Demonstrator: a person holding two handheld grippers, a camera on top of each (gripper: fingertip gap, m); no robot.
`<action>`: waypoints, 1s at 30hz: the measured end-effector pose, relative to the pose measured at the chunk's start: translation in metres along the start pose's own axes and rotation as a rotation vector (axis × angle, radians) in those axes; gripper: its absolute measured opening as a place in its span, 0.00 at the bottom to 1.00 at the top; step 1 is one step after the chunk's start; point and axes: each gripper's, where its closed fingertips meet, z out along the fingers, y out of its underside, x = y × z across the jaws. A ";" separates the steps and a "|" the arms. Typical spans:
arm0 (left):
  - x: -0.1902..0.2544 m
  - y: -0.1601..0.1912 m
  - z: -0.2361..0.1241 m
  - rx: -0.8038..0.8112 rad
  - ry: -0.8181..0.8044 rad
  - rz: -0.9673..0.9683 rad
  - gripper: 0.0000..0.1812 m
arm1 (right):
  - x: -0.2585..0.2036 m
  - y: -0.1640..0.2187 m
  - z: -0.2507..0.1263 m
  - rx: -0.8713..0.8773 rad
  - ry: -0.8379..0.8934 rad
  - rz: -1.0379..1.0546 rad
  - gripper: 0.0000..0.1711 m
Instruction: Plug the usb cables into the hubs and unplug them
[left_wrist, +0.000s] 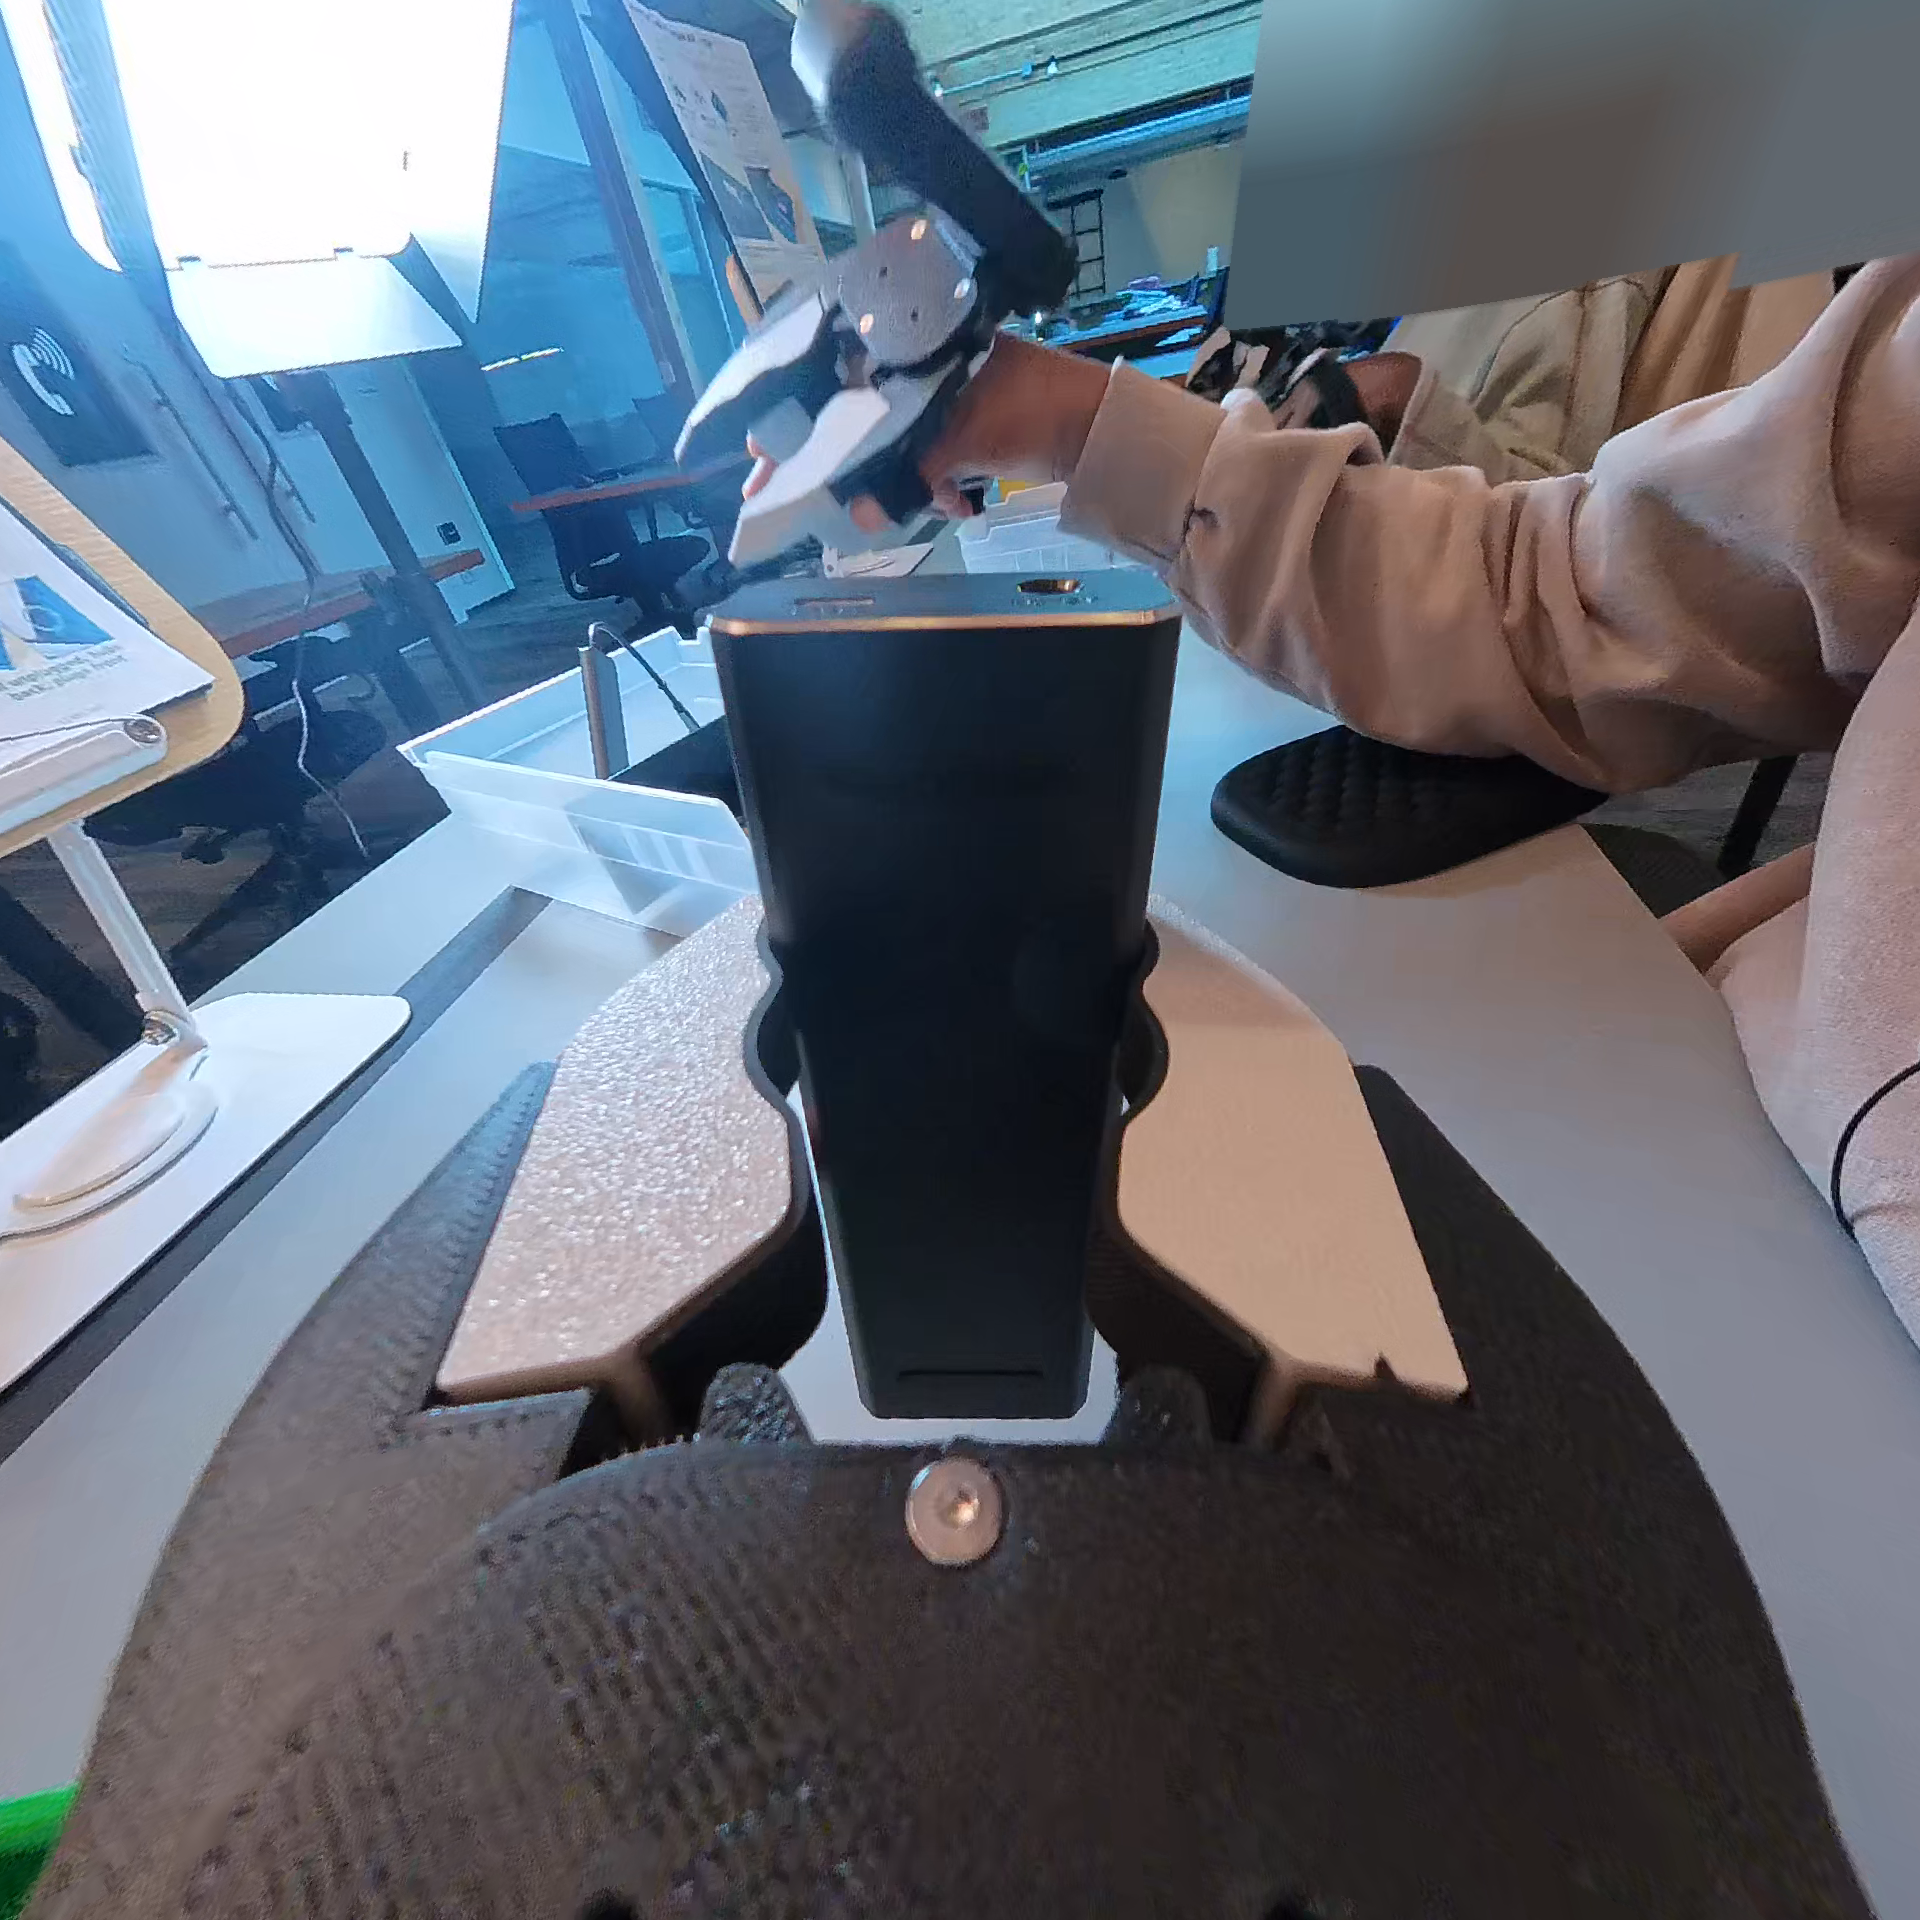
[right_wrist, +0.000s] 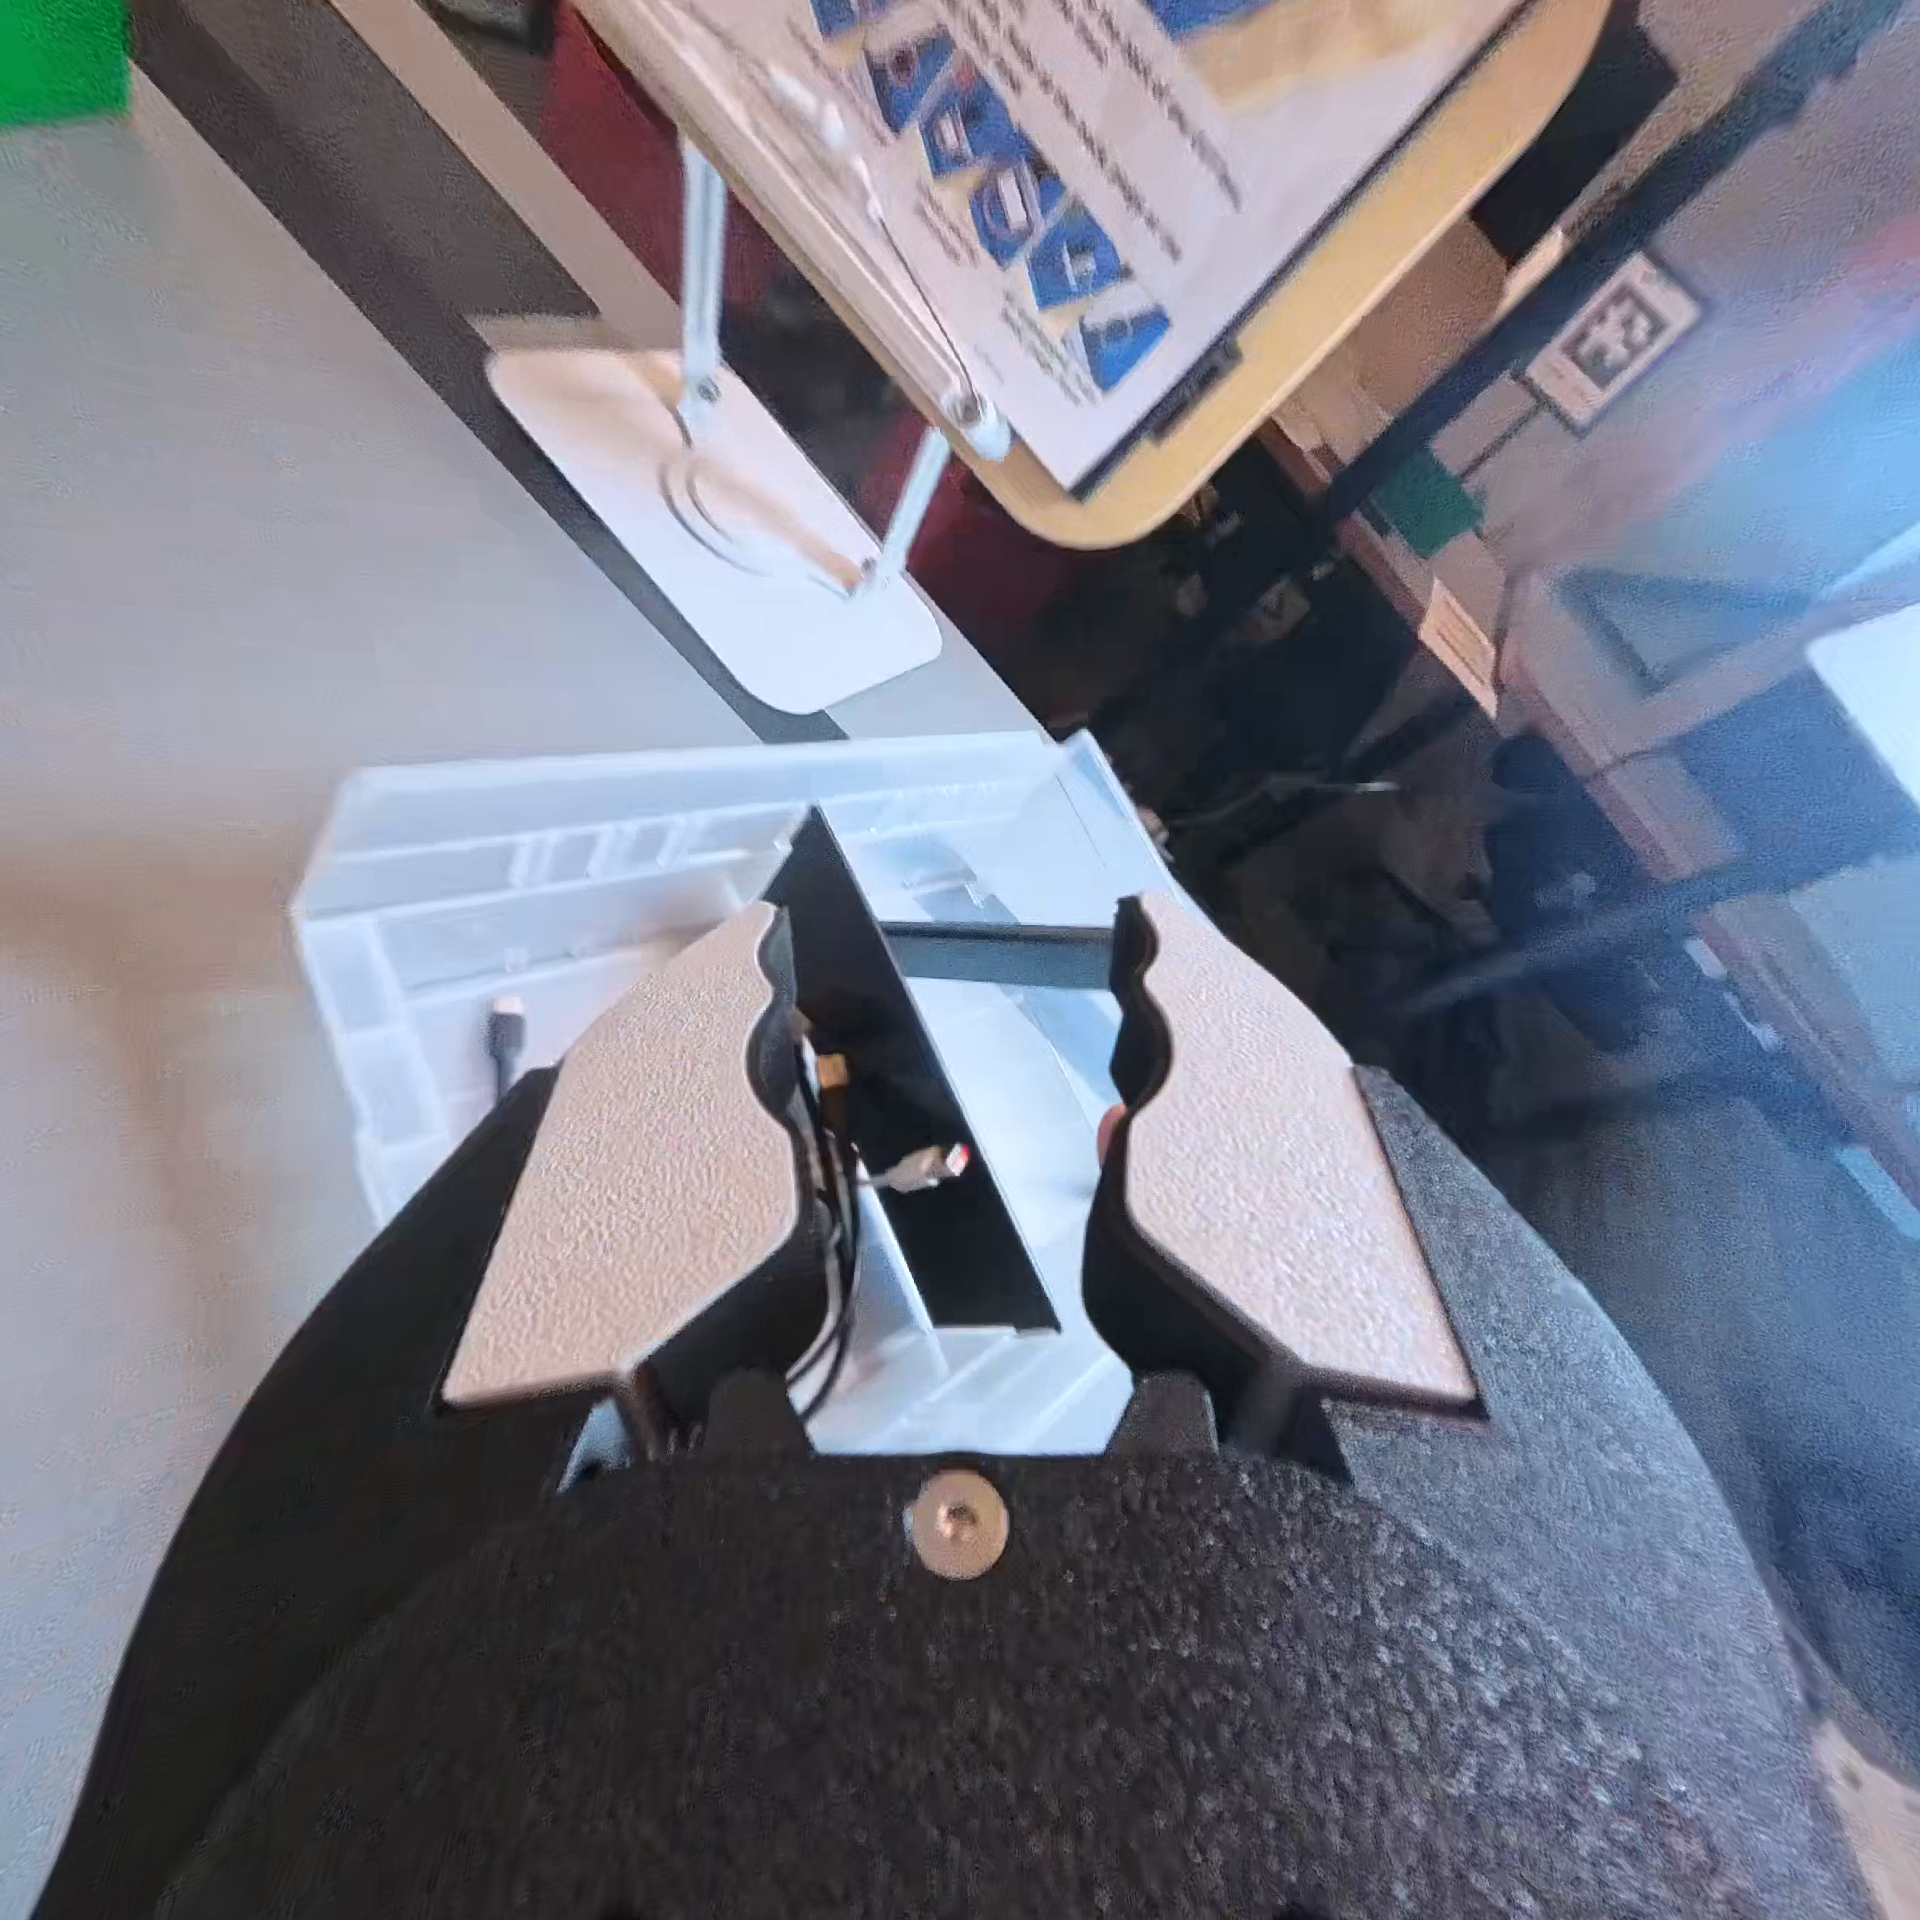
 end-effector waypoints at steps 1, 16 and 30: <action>0.001 0.001 0.001 -0.004 0.002 0.003 0.34 | -0.010 -0.016 -0.008 0.061 -0.048 0.010 0.34; 0.032 0.012 0.022 -0.085 0.083 0.077 0.34 | -0.286 -0.139 -0.072 0.397 -0.897 -0.181 0.45; -0.011 -0.023 -0.002 0.041 -0.144 0.061 0.35 | -0.197 -0.155 -0.068 0.394 -0.662 -0.122 0.35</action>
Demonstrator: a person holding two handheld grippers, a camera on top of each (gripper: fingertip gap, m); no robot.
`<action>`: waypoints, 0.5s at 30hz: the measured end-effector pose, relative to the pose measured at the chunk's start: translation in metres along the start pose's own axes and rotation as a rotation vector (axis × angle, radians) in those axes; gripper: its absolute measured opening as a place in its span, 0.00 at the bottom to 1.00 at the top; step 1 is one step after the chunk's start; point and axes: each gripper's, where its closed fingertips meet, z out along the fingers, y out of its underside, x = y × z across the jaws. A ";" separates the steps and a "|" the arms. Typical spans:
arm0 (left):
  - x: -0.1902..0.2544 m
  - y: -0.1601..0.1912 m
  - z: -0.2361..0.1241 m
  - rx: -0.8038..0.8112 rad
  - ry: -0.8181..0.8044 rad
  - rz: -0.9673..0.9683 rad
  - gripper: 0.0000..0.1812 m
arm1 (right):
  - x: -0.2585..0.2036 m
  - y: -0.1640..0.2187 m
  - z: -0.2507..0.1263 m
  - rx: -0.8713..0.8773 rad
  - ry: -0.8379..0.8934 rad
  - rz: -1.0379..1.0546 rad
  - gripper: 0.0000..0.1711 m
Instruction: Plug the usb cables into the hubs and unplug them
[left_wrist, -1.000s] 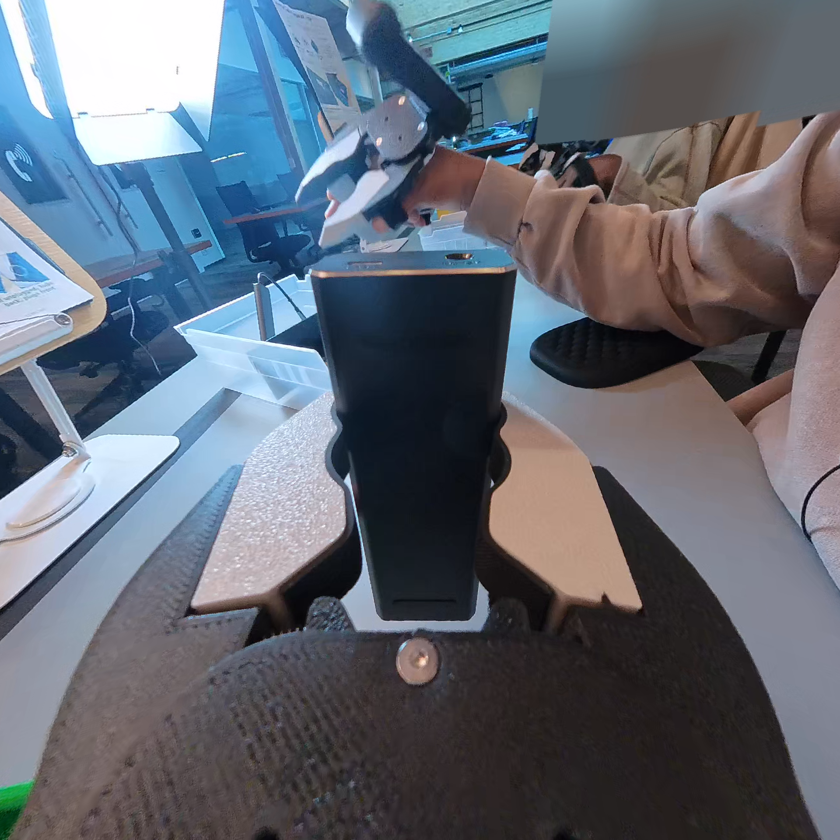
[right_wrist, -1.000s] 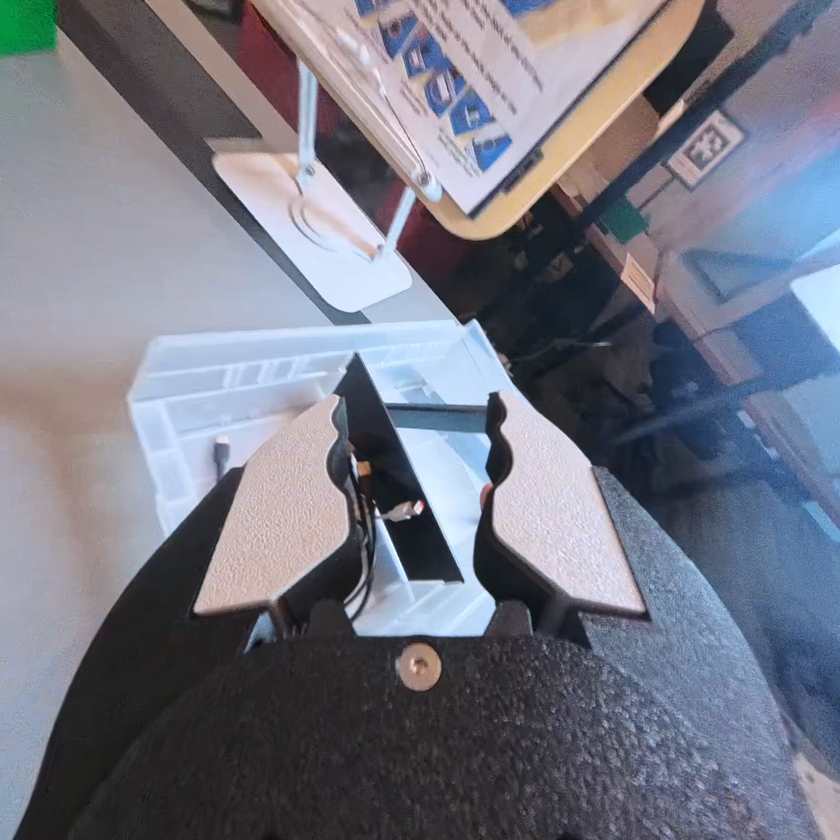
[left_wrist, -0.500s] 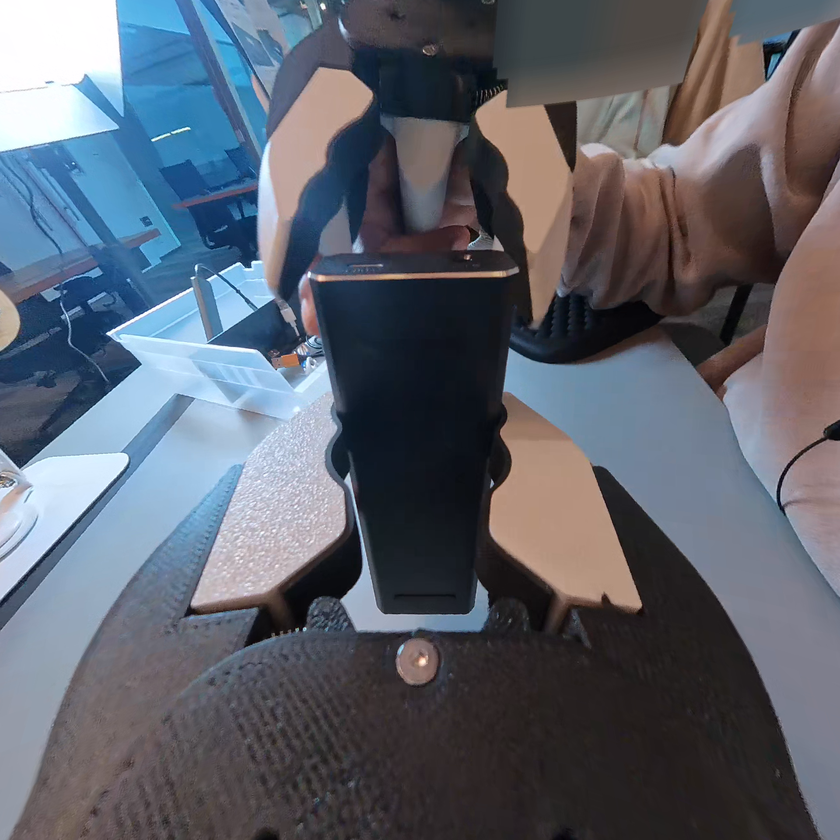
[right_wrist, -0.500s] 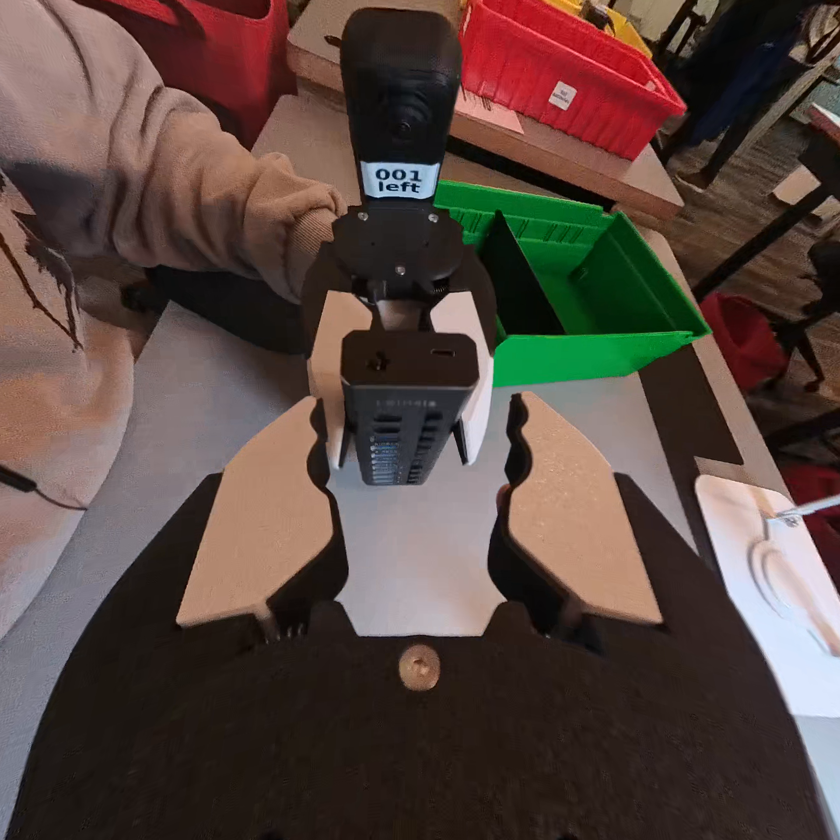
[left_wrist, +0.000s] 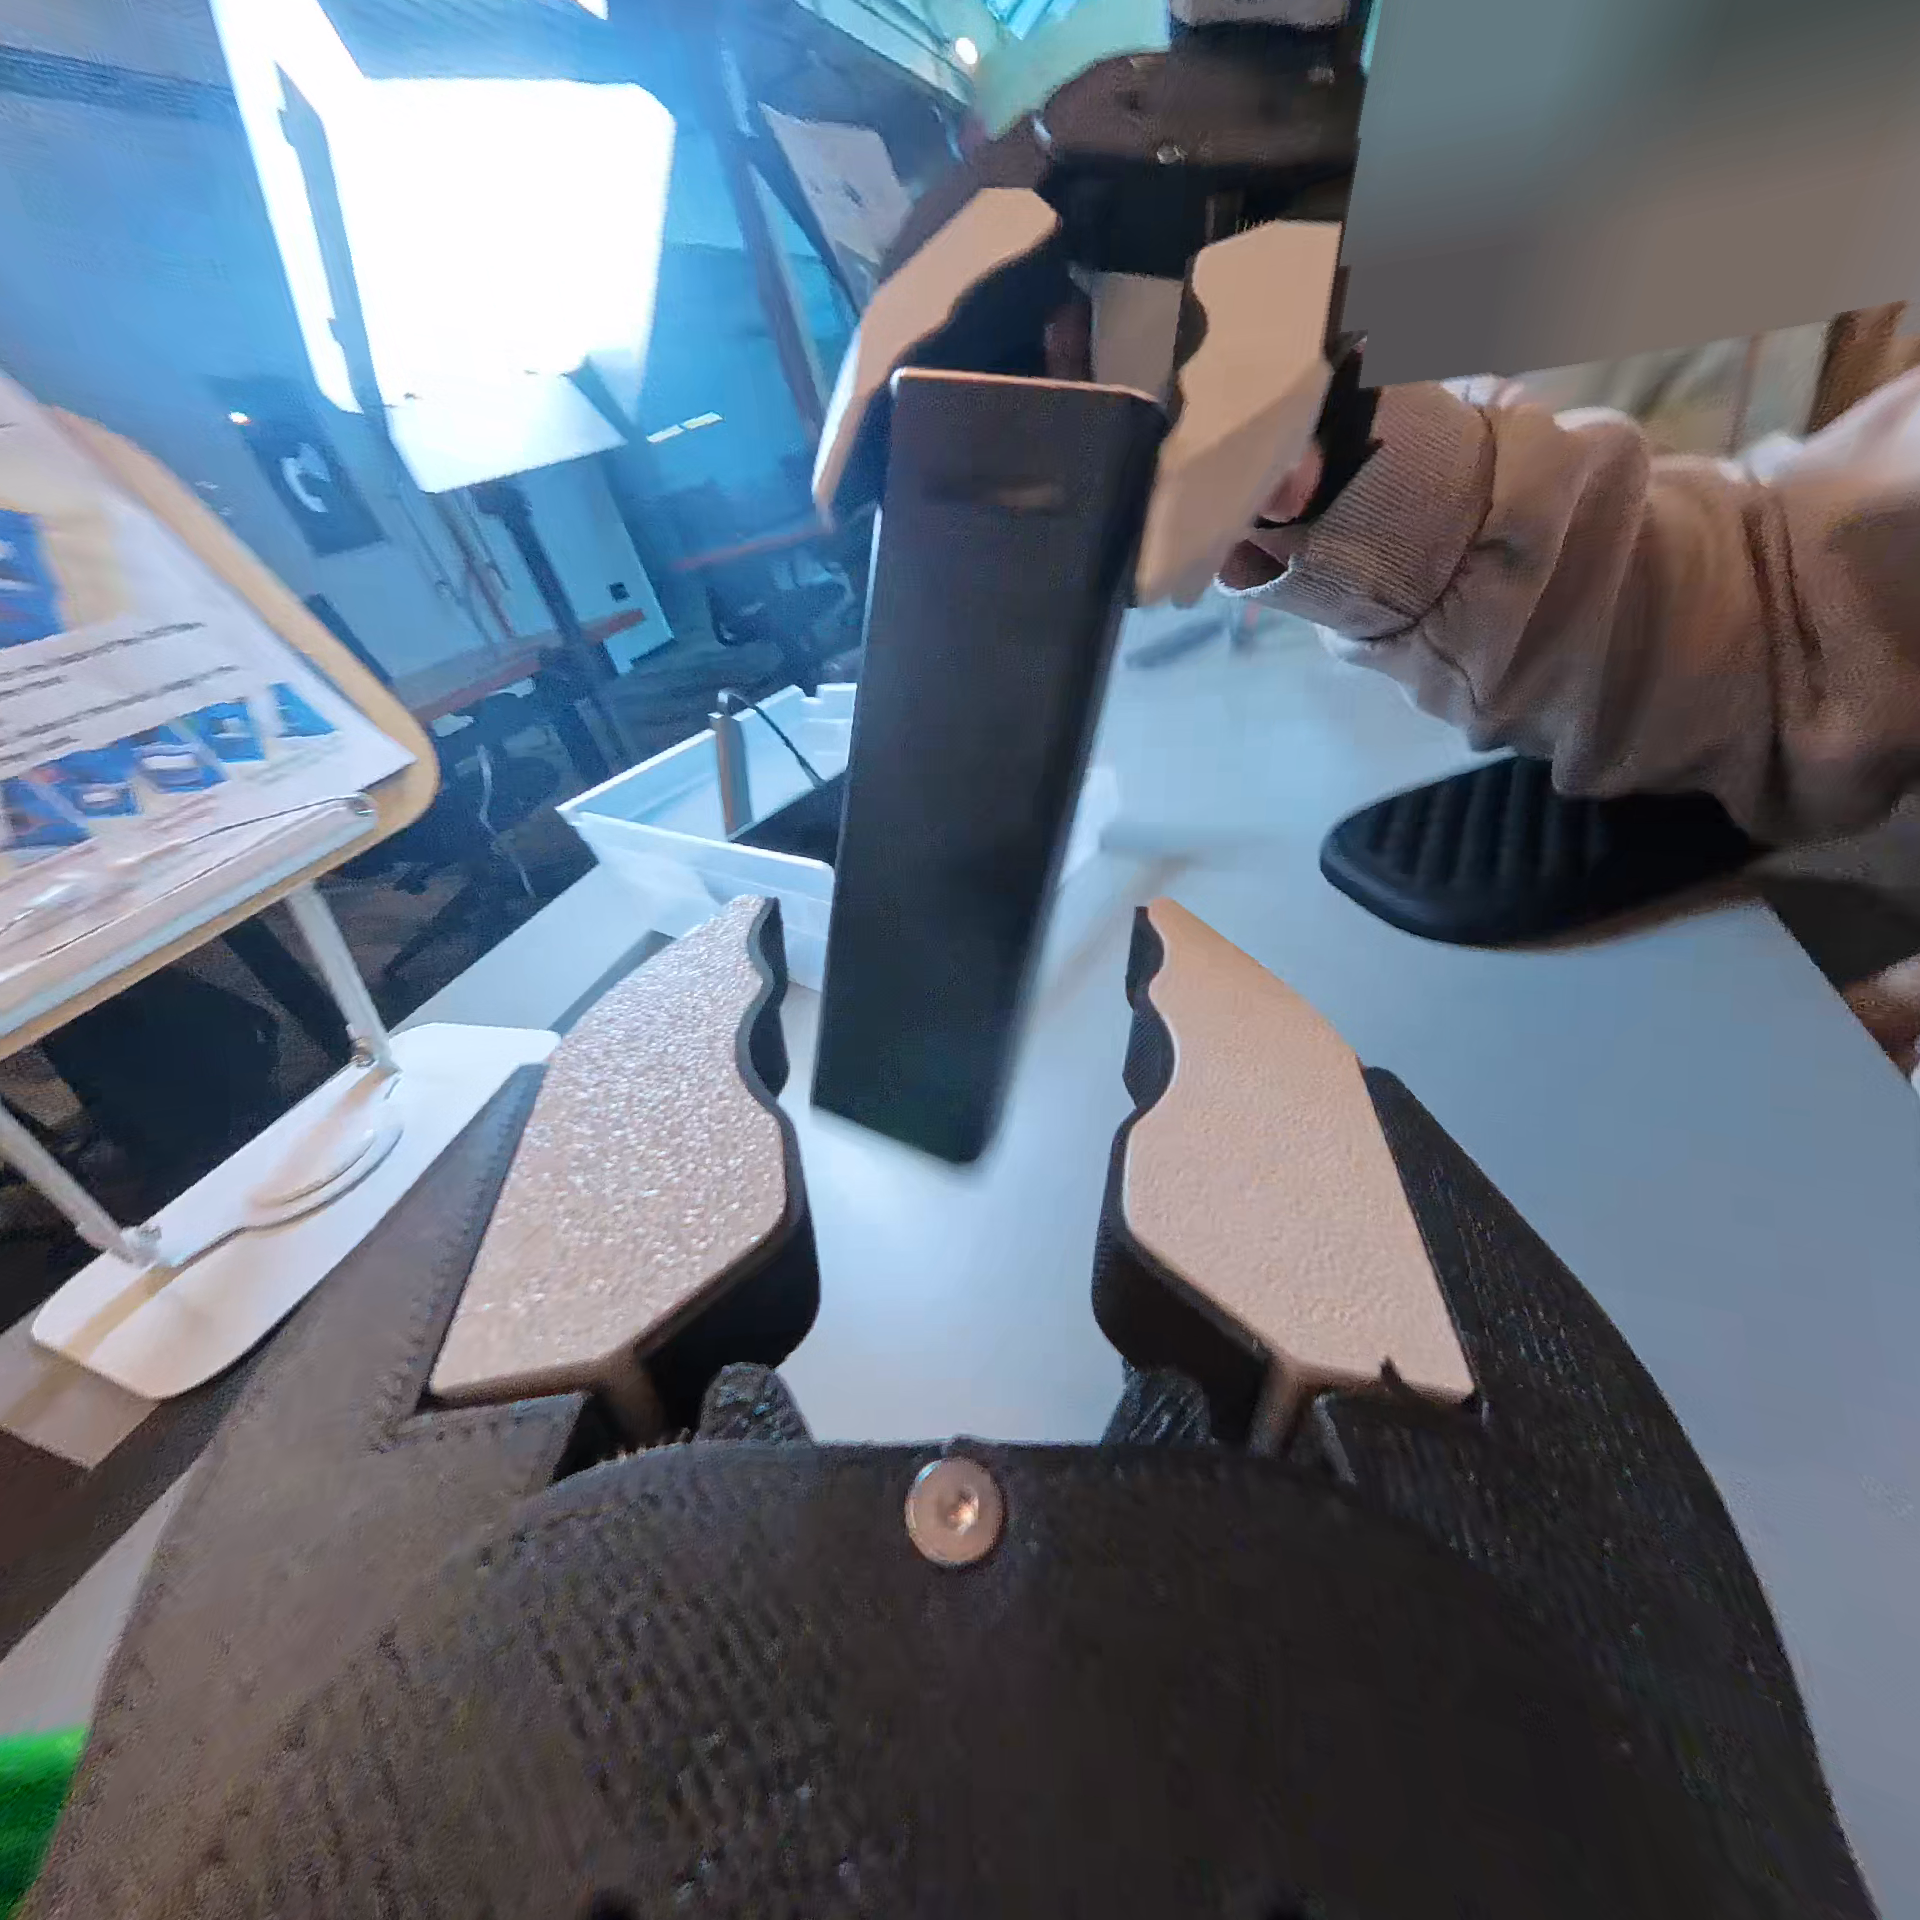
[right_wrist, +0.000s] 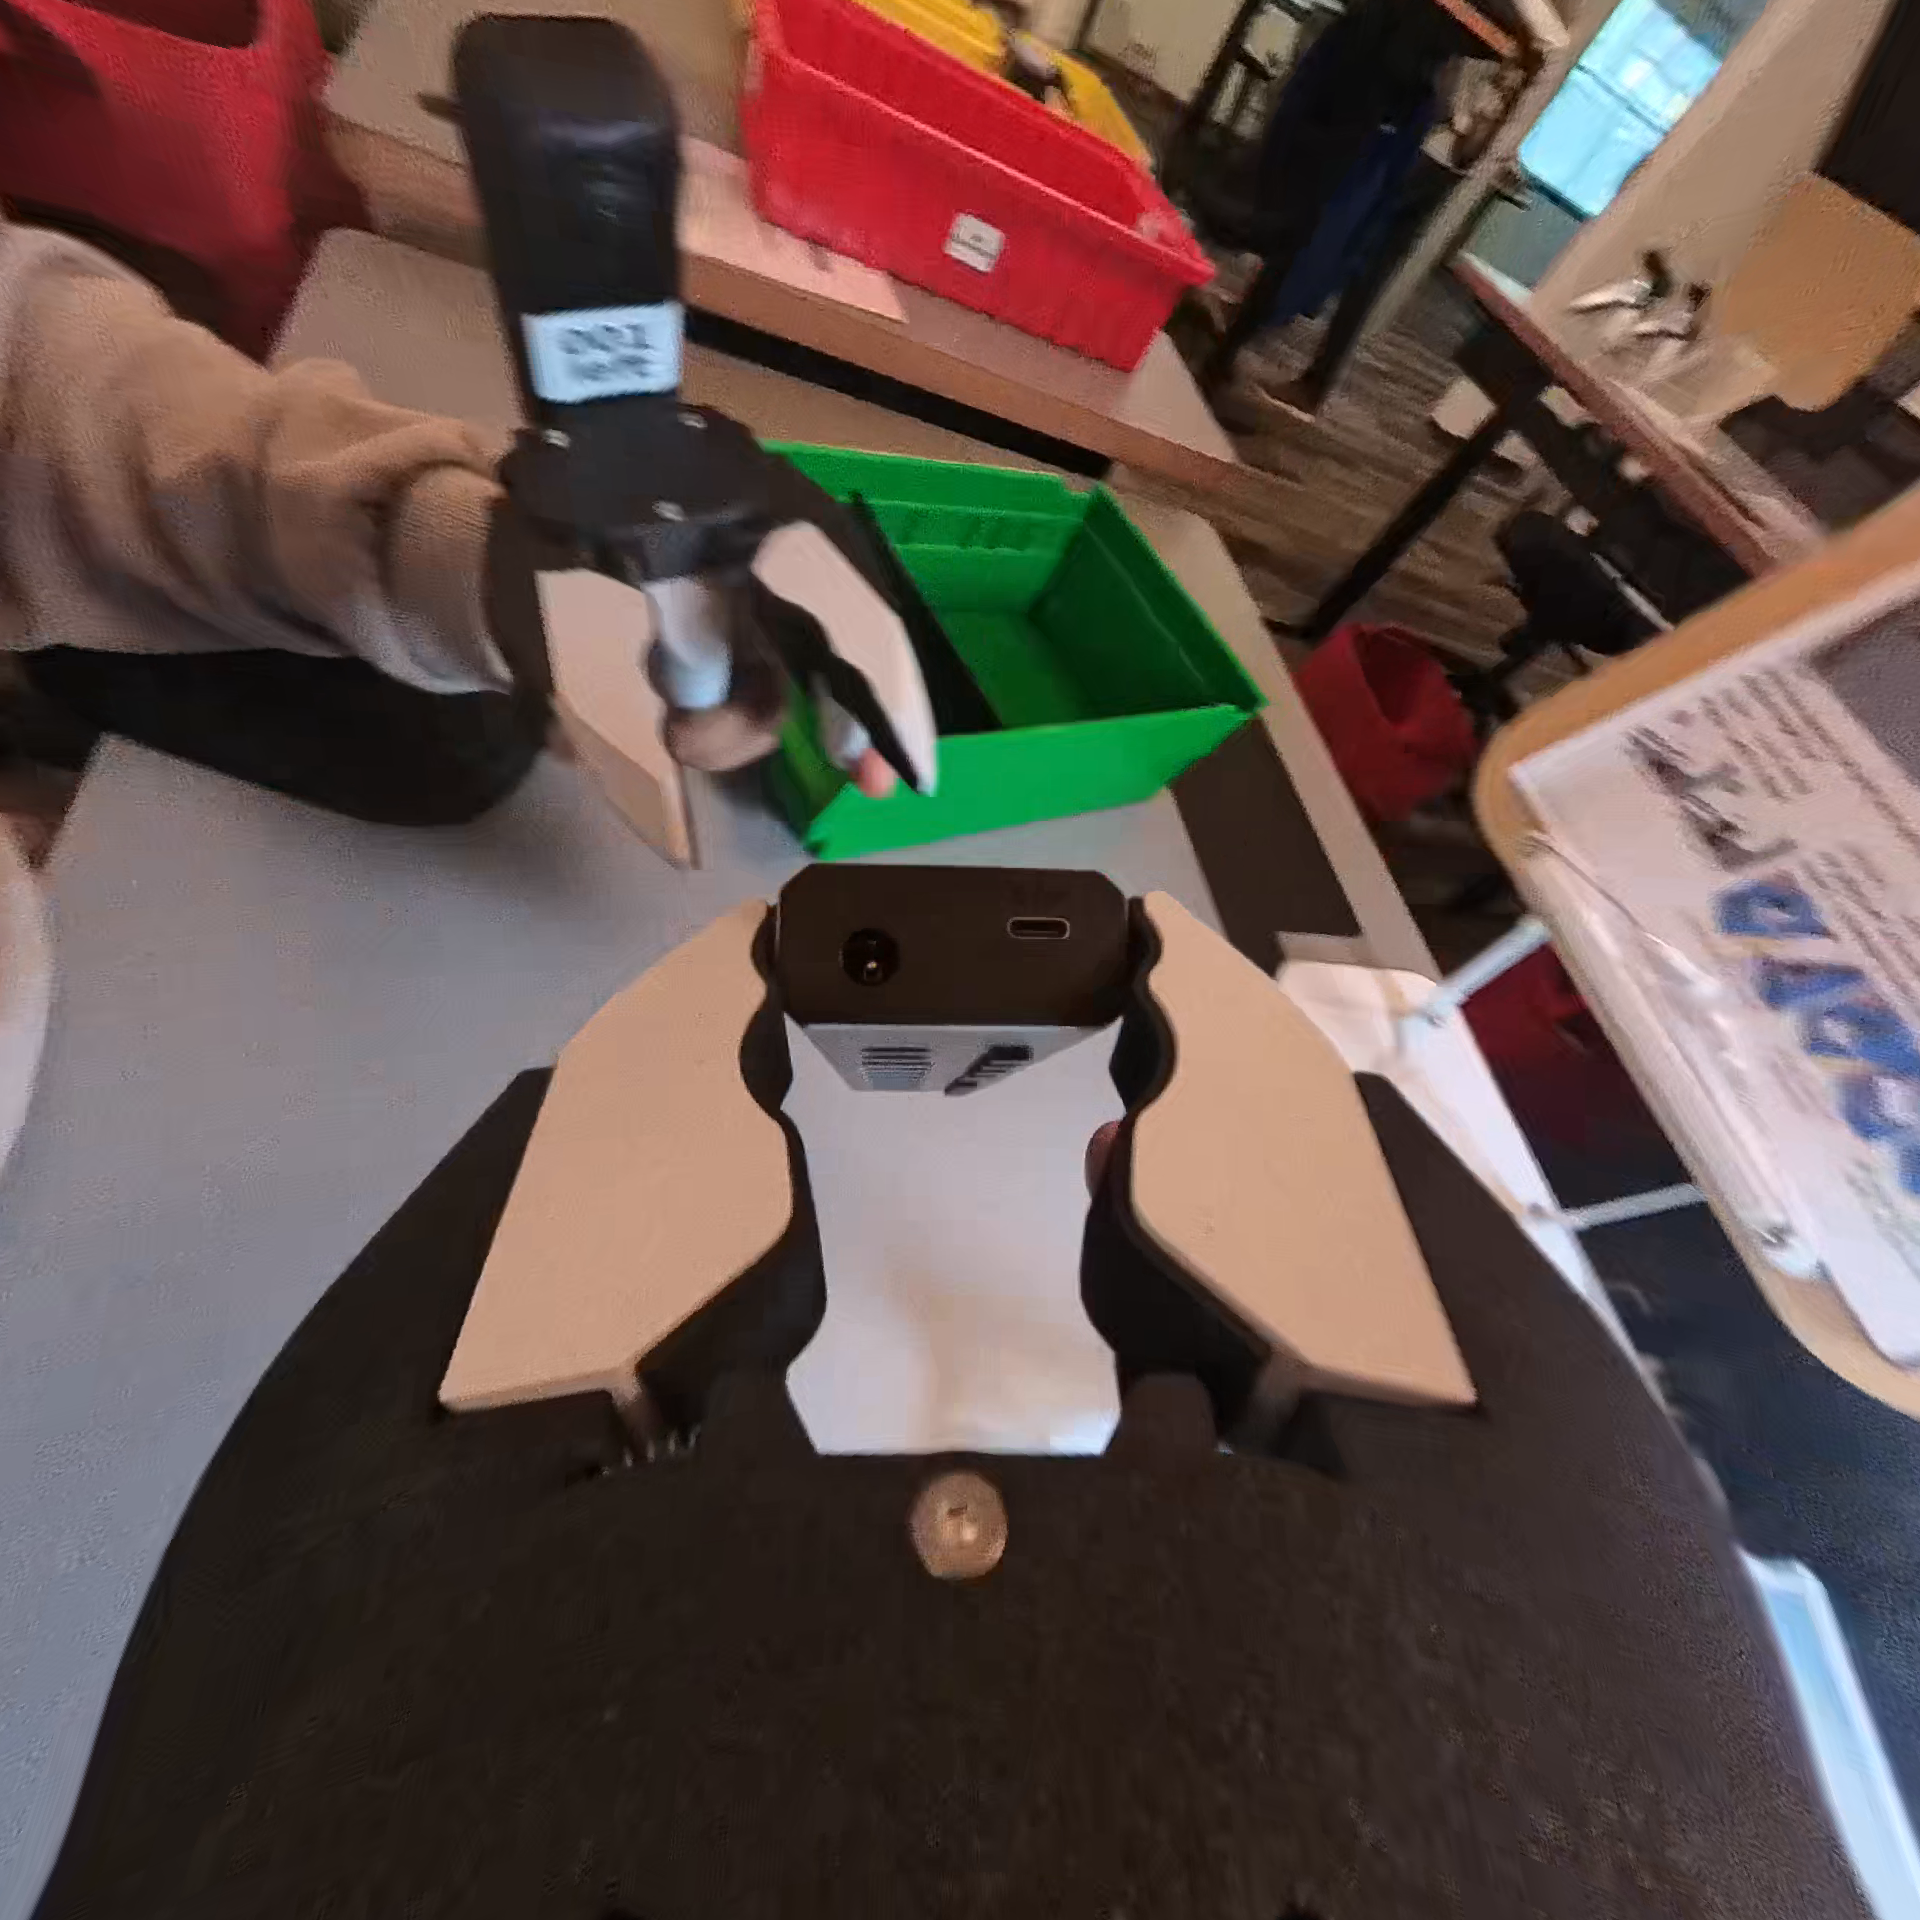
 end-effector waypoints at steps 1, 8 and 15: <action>-0.008 -0.004 -0.006 0.026 -0.022 -0.031 0.34 | 0.028 0.004 -0.014 -0.028 0.087 0.022 0.35; -0.021 0.004 -0.014 0.036 -0.058 -0.083 0.31 | 0.221 0.113 -0.109 -0.411 0.601 0.267 0.35; -0.021 0.012 -0.010 0.007 -0.060 -0.077 0.30 | 0.264 0.263 -0.110 -0.837 0.631 0.494 0.35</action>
